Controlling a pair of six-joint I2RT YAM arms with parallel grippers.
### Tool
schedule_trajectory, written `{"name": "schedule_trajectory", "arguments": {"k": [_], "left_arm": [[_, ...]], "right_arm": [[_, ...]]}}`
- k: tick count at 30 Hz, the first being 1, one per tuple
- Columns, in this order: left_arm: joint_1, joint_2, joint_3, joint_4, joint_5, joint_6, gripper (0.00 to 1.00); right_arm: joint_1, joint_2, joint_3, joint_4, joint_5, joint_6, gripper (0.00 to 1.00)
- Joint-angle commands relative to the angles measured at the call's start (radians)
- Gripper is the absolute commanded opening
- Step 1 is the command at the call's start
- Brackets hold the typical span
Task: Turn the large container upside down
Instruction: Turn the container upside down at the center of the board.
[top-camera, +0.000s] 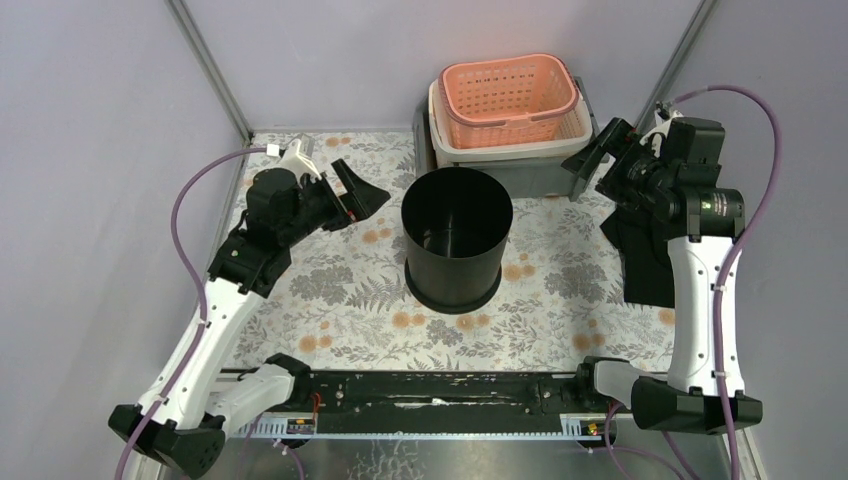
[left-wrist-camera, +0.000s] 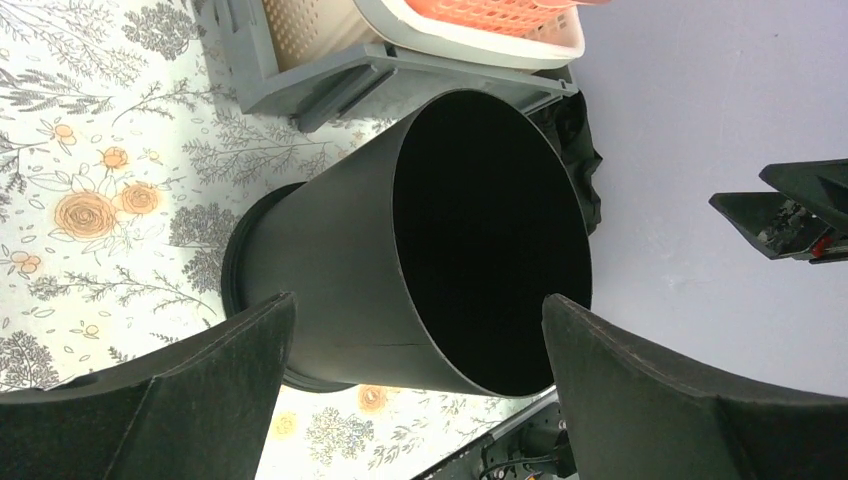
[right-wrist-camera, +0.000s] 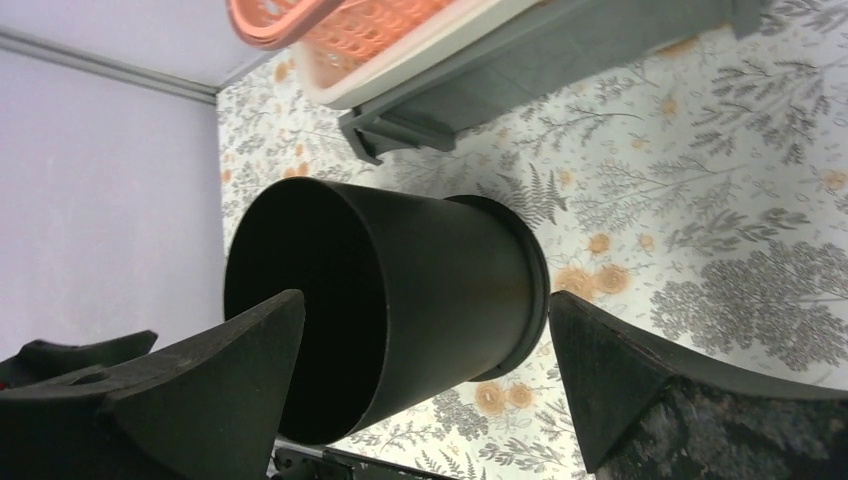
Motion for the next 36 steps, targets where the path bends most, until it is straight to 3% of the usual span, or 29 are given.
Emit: {"name": "schedule_trajectory", "arguments": {"k": [1, 13, 21, 27, 36], "left_arm": [[-0.005, 0.008, -0.018, 0.051, 0.029, -0.027, 1.00], [-0.008, -0.030, -0.077, 0.019, -0.111, -0.027, 1.00], [-0.014, -0.044, -0.026, -0.083, -0.148, -0.010, 1.00], [-0.015, -0.063, -0.019, -0.060, -0.171, -0.050, 1.00], [-0.014, -0.006, 0.018, -0.079, -0.175, -0.007, 1.00]], "right_arm": [[0.003, -0.004, 0.024, -0.015, 0.053, -0.035, 0.99], [0.010, 0.016, -0.049, 0.038, -0.073, -0.091, 0.99], [0.050, -0.026, -0.135, 0.099, -0.070, -0.048, 0.99], [0.078, -0.068, -0.202, 0.169, -0.091, -0.003, 0.99], [0.231, -0.043, -0.138, 0.095, -0.007, -0.077, 1.00]]}}
